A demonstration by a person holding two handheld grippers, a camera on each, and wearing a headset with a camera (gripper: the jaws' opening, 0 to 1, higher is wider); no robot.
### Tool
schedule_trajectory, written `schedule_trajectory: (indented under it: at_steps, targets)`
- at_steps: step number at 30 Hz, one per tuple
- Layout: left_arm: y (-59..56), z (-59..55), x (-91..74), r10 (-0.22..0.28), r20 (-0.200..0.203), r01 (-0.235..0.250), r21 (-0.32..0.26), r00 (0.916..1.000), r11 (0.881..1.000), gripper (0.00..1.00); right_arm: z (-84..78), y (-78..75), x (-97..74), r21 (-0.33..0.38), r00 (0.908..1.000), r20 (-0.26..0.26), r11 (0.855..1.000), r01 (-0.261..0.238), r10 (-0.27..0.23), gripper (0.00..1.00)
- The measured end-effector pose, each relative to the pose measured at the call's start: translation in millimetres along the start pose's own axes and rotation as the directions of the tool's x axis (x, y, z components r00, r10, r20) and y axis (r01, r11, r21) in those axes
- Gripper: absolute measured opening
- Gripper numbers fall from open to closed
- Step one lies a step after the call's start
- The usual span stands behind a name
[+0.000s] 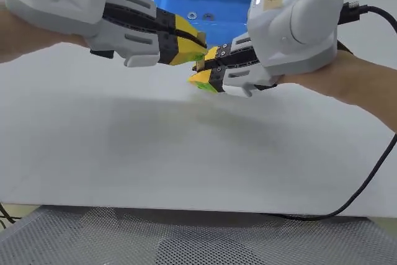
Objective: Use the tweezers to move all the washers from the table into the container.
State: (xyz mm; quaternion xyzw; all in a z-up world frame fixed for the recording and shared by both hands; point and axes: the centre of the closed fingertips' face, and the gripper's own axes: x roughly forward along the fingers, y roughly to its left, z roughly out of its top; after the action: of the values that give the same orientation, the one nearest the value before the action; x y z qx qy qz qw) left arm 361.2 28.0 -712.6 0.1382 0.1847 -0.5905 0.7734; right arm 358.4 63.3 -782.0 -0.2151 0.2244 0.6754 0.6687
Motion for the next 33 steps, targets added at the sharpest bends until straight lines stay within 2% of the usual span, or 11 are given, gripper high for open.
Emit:
schedule_trajectory:
  at_steps: [8,14,22,30,33]
  targets:
    - [-1.7,1.9,2.4,-0.037,-0.031,0.038,0.033,0.9988,0.999,0.06,-0.3,-0.6,-2.4,-0.012,0.9970,-0.010,0.997,-0.077,0.077,0.12]
    - [-1.3,2.2,2.4,-0.042,-0.037,0.044,0.042,0.9984,0.998,0.06,-0.4,0.0,-2.3,-0.033,0.9940,-0.012,0.994,-0.109,0.109,0.10]
    - [3.7,2.9,2.7,-0.020,-0.045,0.022,0.052,0.9988,0.998,0.07,-1.3,-4.5,-0.9,-0.027,0.9942,-0.005,0.994,-0.107,0.107,0.09]
    - [4.7,4.0,2.2,-0.013,-0.047,0.015,0.035,0.9988,0.999,0.07,0.0,-5.8,-1.4,-0.017,0.9956,0.019,0.996,-0.092,0.092,0.09]
    - [6.9,-0.1,1.1,-0.002,-0.069,0.004,0.033,0.9976,0.999,0.11,3.4,-6.3,-3.2,-0.014,0.9956,0.031,0.996,-0.088,0.089,0.09]
